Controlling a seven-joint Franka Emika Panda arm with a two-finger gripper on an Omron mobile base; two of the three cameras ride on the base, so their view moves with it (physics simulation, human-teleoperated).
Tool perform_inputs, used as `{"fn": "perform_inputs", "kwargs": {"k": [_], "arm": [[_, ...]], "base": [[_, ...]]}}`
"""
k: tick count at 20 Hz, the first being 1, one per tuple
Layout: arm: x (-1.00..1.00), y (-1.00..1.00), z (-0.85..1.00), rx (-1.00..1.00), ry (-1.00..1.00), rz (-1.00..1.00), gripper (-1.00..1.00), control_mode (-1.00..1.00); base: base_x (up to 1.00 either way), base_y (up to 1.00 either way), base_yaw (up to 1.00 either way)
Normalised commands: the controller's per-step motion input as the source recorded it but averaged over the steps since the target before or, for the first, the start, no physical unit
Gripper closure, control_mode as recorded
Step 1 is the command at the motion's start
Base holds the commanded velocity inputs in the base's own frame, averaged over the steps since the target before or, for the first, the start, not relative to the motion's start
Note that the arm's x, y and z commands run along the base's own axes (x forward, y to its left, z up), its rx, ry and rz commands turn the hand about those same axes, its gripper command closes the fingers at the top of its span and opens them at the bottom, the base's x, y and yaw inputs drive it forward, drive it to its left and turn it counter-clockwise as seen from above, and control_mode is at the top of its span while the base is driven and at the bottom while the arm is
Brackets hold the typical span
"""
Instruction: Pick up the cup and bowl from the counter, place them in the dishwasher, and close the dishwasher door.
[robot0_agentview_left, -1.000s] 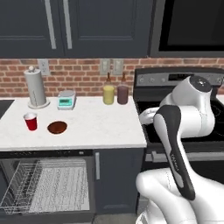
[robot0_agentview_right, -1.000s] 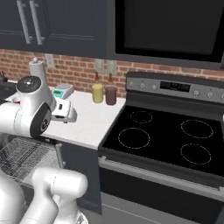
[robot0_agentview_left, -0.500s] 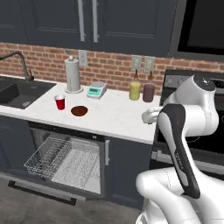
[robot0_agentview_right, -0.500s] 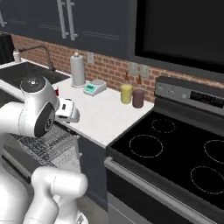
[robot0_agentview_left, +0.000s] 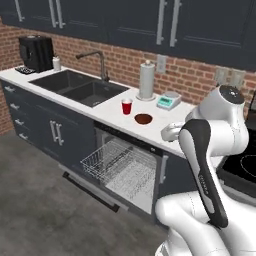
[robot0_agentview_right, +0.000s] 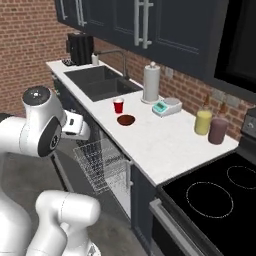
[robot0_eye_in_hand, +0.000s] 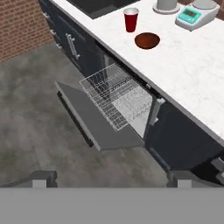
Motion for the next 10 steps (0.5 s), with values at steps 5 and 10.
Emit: {"fn": "perform_inputs", "kwargs": {"k": [5, 10], "arm": [[0.0, 0.0, 0.0, 0.0, 0.0, 0.0, -1.0, 1.0], [0.0, 0.0, 0.0, 0.0, 0.0, 0.0, -1.0, 1.0]], "base": [[0.53, 0.0, 0.49], [0.75, -0.04, 0.26]]}}
